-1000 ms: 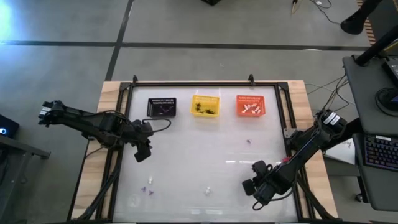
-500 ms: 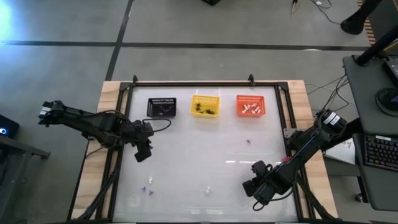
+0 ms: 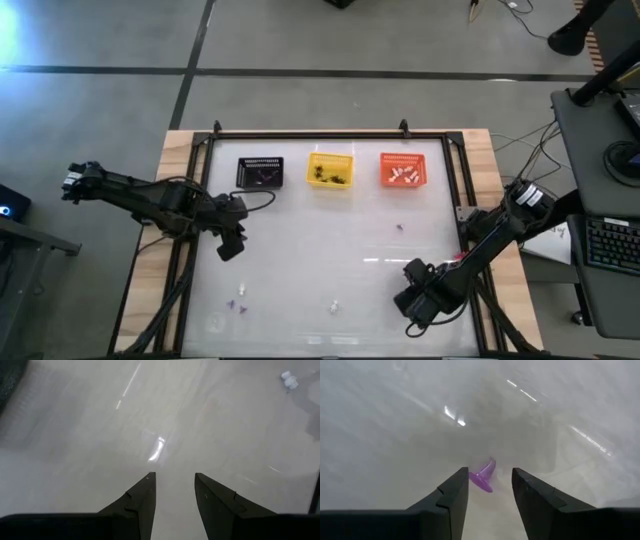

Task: Sort Halloween decoration
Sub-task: Put the violet hat toy into the black bin

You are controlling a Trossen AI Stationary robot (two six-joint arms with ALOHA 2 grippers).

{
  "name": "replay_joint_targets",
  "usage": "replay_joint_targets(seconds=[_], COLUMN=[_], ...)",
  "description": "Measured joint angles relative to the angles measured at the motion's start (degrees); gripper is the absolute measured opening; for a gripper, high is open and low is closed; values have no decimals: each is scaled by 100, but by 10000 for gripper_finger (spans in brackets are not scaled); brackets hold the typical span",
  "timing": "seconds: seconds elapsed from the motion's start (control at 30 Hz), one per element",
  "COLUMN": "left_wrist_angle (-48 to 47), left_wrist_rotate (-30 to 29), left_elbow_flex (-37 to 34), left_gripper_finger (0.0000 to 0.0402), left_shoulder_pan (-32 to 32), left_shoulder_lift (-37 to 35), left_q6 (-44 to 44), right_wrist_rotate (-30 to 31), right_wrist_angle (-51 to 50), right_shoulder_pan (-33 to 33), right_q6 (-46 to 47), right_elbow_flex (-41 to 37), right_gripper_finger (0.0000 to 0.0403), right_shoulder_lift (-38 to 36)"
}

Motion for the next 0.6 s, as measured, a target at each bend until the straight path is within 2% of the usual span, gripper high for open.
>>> replay_joint_targets(seconds=[0.2,0.37,0.6], left_wrist_angle=[47,52,69], left_wrist_rotate=[100,101,101], left_elbow_flex=[0,0,0], left_gripper_finger=[118,118,118], left_shoulder_pan=[0,0,0], left_shoulder_lift=[0,0,0], left_q6=[-38,-39,-41], right_wrist_rotate=[-96,-261,-298], right_wrist_angle=[23,477,487], right_shoulder_pan=[-14,-10,-12], right_q6=[-268,-585,-470], right_elbow_flex=[-69,-147,-304], right_gripper_finger=[146,144,142], right_shoulder_lift=[-8,-8,-8])
